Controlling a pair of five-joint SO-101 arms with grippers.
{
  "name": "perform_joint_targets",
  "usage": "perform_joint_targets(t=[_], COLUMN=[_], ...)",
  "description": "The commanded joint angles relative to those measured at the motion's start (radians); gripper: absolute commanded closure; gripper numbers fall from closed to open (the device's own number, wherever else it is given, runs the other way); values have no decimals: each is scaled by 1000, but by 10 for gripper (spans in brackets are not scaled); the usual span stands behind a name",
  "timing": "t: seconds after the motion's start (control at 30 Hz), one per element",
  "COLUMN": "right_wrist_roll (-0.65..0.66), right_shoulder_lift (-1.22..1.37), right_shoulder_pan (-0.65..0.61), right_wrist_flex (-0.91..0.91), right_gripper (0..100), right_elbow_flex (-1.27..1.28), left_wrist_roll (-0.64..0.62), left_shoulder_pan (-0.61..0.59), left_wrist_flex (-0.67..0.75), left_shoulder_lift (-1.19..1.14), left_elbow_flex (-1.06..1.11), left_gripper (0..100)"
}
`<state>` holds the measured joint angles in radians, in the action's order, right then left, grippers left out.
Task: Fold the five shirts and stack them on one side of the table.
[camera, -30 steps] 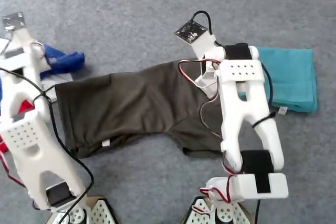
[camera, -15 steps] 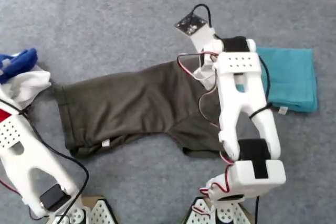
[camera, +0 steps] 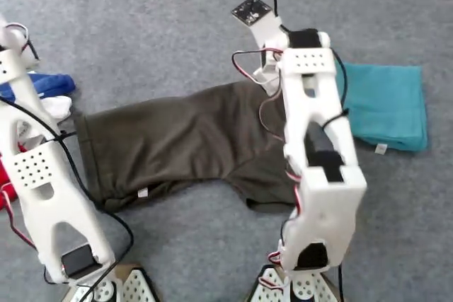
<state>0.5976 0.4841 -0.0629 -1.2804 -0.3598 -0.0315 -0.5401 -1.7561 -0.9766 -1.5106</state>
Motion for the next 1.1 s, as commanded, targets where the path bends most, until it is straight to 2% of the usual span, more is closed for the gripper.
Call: perform_joint_targets(t=[0.0,0.27,0.4,0.5,0.6,0.73,0.83,0.9,1.07], right_wrist_roll=[-9,-11,-11,-9,-9,-8,-9,-9,-9], right_shoulder_lift=[122,323,364,383,395,452,516,561,622], right_shoulder_pan=[6,57,68,66,66,66,66,71,140], right_wrist_flex=[8,-210,-293,-344,-364,-359,-358,-344,-285], right_gripper=[984,984,984,984,984,984,984,984,984], right_elbow_flex=[-177,-521,-667,-750,-811,-825,-826,-826,-828], left_wrist_roll=[60,137,147,157,152,81,41,21,26], left_shoulder_pan=[35,31,39,87,150,196,200,194,143], left_wrist_flex=[-9,-8,-6,35,219,675,942,997,962], left_shoulder_lift=[81,252,425,575,727,873,893,885,870], left_elbow_flex=[177,533,699,900,1234,1744,1968,2022,1991], left_gripper=[971,971,971,971,971,971,971,971,971])
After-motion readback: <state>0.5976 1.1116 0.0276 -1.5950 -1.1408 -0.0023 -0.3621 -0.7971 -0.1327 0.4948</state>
